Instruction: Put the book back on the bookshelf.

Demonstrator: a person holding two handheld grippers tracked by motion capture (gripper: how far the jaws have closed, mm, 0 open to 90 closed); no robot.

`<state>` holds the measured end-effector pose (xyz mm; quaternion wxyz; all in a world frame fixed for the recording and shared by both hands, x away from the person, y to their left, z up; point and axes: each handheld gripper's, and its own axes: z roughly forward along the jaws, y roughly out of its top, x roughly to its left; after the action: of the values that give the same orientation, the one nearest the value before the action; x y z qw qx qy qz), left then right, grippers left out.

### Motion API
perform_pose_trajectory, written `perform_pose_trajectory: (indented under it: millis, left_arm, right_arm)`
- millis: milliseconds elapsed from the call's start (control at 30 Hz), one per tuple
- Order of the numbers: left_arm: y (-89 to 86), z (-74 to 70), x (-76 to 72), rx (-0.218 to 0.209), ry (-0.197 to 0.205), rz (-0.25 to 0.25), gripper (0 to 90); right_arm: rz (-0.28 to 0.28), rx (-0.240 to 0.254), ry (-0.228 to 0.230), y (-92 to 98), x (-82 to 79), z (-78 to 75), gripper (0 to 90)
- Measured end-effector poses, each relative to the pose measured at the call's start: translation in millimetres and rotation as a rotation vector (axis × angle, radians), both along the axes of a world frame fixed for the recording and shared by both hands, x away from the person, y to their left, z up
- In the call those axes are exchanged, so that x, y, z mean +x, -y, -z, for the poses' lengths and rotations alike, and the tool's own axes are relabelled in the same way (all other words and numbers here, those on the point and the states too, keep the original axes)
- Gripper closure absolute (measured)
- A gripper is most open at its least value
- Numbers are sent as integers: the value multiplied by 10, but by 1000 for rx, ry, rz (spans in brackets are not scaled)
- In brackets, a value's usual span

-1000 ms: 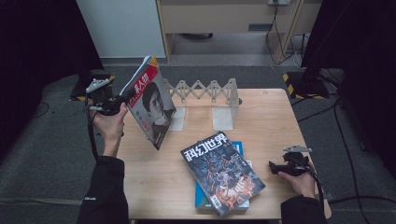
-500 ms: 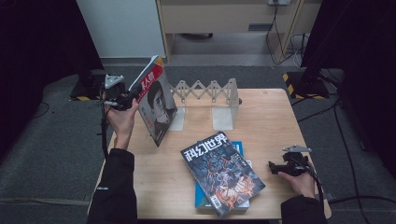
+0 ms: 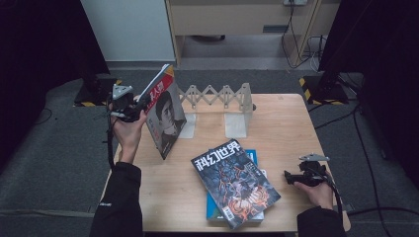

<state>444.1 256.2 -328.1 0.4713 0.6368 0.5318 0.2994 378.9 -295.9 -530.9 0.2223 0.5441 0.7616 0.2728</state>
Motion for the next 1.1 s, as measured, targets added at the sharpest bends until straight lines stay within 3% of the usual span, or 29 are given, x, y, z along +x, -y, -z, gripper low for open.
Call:
perform_pose_trajectory:
  millis: [100, 167, 367, 533, 700, 800, 1100]
  left_arm:
    - [-26, 16, -44, 3, -29, 10, 855]
    - [-54, 24, -53, 0, -69, 19, 852]
    - [-127, 3, -62, -17, -106, 50, 834]
    - [-87, 18, 74, -32, -158, 80, 748]
    - [-46, 25, 209, -45, -198, 67, 767]
    - [-45, 4, 220, -23, -205, 41, 855]
    - [130, -37, 225, 28, -143, -41, 861]
  right_arm:
    - [-5, 2, -4, -1, -2, 0, 57]
    - [-7, 3, -5, -4, -1, 1, 57]
    - [-7, 8, -8, -4, 1, 1, 57]
    - [-10, 8, -10, -8, -1, -1, 57]
    - [-11, 9, -11, -9, 0, -1, 58]
    - [-12, 10, -13, -13, 1, -3, 58]
    - [-19, 5, -10, -20, 3, -1, 58]
